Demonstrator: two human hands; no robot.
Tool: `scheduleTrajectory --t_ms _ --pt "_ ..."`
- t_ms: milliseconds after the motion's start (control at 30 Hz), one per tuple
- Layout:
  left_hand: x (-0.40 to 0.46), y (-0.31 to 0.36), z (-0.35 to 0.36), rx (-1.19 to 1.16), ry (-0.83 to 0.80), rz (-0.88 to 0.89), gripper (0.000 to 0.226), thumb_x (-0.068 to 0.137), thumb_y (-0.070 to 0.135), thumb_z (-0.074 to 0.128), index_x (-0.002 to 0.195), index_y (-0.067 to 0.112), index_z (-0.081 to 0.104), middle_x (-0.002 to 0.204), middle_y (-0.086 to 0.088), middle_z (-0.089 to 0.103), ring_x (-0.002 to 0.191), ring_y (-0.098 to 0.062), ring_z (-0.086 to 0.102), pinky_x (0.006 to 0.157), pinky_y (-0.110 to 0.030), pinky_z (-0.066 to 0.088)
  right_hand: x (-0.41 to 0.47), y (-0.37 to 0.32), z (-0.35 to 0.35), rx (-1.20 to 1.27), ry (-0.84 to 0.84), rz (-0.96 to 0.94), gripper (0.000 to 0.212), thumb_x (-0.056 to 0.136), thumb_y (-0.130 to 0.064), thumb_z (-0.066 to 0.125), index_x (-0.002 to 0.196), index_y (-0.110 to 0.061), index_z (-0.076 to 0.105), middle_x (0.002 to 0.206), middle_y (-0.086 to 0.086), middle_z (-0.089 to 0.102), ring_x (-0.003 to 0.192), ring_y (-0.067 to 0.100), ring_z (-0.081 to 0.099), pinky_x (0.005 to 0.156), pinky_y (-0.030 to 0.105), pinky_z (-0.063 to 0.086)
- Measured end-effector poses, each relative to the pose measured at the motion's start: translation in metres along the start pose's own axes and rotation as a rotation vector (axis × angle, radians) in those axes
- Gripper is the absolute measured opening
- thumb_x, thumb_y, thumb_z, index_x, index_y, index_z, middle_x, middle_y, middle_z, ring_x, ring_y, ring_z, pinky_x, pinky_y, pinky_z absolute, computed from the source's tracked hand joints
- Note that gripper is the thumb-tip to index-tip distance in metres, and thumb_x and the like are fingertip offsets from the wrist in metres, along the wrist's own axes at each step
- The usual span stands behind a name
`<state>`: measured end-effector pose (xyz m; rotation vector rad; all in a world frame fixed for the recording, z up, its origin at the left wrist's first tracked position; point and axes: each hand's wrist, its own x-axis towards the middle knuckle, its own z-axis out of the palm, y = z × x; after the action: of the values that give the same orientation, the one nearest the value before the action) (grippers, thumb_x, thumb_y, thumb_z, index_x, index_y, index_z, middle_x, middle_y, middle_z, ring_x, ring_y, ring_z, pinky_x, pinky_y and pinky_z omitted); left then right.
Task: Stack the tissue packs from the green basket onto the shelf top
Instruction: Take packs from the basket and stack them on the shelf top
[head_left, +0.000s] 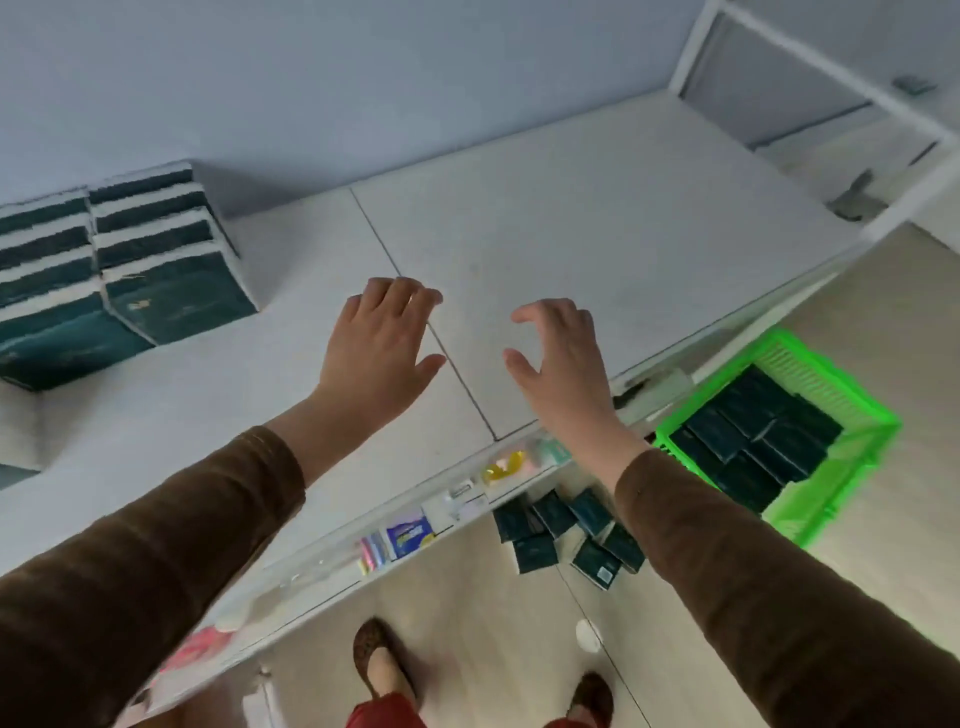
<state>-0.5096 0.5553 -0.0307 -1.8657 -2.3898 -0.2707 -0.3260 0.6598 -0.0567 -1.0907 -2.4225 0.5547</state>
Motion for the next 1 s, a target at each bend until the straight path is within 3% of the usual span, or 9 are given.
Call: scheduleTrajectory --t_ms 200,400,733,900,1000 --pt "0.024 0.182 0.042 -0.091 0.033 0.147 0.056 0.083 0.038 0.069 0.132 0.018 0.052 0.13 -0.003 0.051 0.123 -0.027 0.042 0.098 -0.041 0.04 -0.074 0.151 -0.085 -0.069 0.016 0.115 0.03 0.091 -0.023 0.062 0.12 -0.017 0.058 0.123 0.002 0.053 0.115 0.022 0.046 0.099 0.039 0.041" --pt "0.034 0.324 0.104 -0.179 -0.086 0.172 0.055 0.083 0.04 0.067 0.133 0.021 0.051 0.131 0.001 0.052 0.124 -0.023 0.041 0.101 -0.04 0.04 -0.127 0.295 -0.143 -0.092 -0.062 0.237 0.029 0.092 -0.026 0.063 0.12 -0.021 0.057 0.12 -0.002 0.053 0.113 0.019 0.043 0.096 0.034 0.042" --pt "0.104 0.437 0.233 -0.214 -0.318 0.203 0.055 0.091 0.04 0.06 0.14 0.021 0.045 0.138 0.0 0.048 0.129 -0.022 0.039 0.107 -0.039 0.032 -0.129 0.49 -0.143 0.027 -0.161 0.607 0.037 0.09 -0.021 0.068 0.124 -0.013 0.055 0.117 0.004 0.055 0.11 0.025 0.053 0.097 0.042 0.046" --pt "0.149 0.484 0.305 -0.235 -0.43 0.193 0.053 0.09 0.035 0.062 0.138 0.02 0.044 0.134 -0.002 0.049 0.124 -0.023 0.04 0.104 -0.038 0.035 -0.131 0.582 -0.125 0.075 -0.223 0.789 0.046 0.089 -0.021 0.067 0.131 -0.011 0.051 0.126 0.007 0.054 0.113 0.024 0.055 0.091 0.031 0.042" --pt "0.171 0.506 0.344 -0.227 -0.472 0.174 0.052 0.087 0.032 0.064 0.135 0.02 0.046 0.131 -0.001 0.05 0.123 -0.024 0.042 0.103 -0.039 0.036 -0.128 0.627 -0.112 0.085 -0.29 0.832 0.047 0.09 -0.021 0.066 0.133 -0.01 0.049 0.129 0.009 0.054 0.119 0.026 0.054 0.095 0.035 0.043"
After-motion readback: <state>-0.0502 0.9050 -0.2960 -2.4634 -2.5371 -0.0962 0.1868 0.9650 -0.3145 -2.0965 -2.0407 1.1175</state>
